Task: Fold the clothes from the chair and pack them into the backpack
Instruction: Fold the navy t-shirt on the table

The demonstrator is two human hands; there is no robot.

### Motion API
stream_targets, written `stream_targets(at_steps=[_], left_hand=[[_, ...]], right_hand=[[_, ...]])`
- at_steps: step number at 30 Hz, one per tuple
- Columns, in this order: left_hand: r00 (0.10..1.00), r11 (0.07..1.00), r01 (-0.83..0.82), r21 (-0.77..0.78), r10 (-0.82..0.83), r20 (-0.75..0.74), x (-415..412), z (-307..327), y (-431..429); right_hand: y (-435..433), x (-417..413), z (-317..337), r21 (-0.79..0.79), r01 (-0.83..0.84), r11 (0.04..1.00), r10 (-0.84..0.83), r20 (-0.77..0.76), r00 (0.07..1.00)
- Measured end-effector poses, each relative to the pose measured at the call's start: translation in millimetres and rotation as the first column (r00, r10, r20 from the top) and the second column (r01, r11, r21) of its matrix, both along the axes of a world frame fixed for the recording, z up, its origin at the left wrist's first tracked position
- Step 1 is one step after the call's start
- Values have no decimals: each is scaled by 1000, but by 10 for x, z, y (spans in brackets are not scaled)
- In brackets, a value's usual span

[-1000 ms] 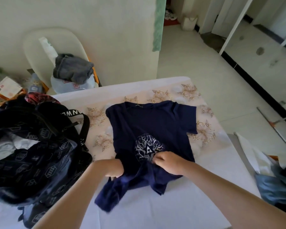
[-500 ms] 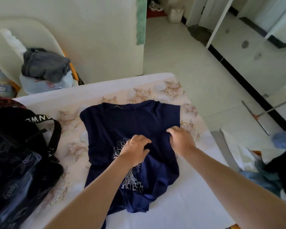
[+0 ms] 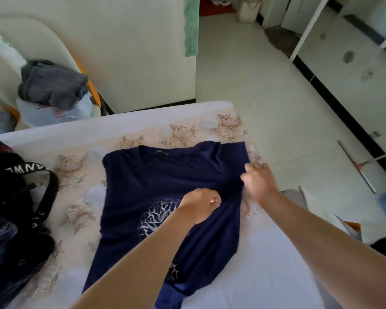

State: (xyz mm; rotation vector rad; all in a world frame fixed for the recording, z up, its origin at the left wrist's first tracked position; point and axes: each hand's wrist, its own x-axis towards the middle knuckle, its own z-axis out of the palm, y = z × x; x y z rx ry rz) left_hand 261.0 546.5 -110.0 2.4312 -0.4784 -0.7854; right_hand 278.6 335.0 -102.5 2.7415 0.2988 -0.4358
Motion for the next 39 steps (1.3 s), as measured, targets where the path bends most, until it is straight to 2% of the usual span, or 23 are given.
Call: stream_targets(at_steps=[1,4,6,8,10,12,14,20,23,27,30,32,35,37,39], left_hand=[[997,999,-23,-22,24,67,33,13,27],[939,991,-134,-27,136,317,135,7,347],[886,978,-195,71,144,441,156,19,722],[855,942,-278,188,153,496,128,7,1136],[864,875,-368,314,197,462,68,-24,1526],[880,832,-440,338,325,346,18,-53,1849],[879,842,-467,271,407,250,-7,-91,2083],[918,908,-377,181,340,205,-84,-107,2448],[902,909,-407,85,386,195,-65,-118,2606],[897,906,-422,39,410,162,3,-76,2751],[874,884,-468,-1,463,148,65,-31,2800],[854,867,-495,-56,497,155,120,8,2794],[821,840,-525,-139,543,176,224,59,2696],[823,829,-538,-153,556,119,281,93,2589],[855,853,-502,-147,515,69,309,78,2467]], right_hand=[[1,21,34,-10,39,999,-39,12,999],[261,40,84,128,53,990,-64,79,995],[598,79,67,257,-21,966,-8,110,994],[1007,78,71,414,-75,907,51,69,996],[1412,49,40,512,-100,853,123,-11,992],[1767,11,-1,555,-101,826,176,-84,981],[2057,-21,-43,545,-112,831,206,-114,972],[2697,230,-23,508,-188,840,206,21,978],[3029,548,35,449,-204,870,225,7,974],[3381,932,-54,369,-226,901,254,-29,967],[3450,1059,-72,391,-125,912,176,-99,979],[3370,1058,-4,469,-83,879,155,-116,981],[3119,971,81,637,-84,766,150,-50,987],[2907,865,147,701,-73,709,87,16,996],[2620,719,170,716,-60,695,11,73,997]])
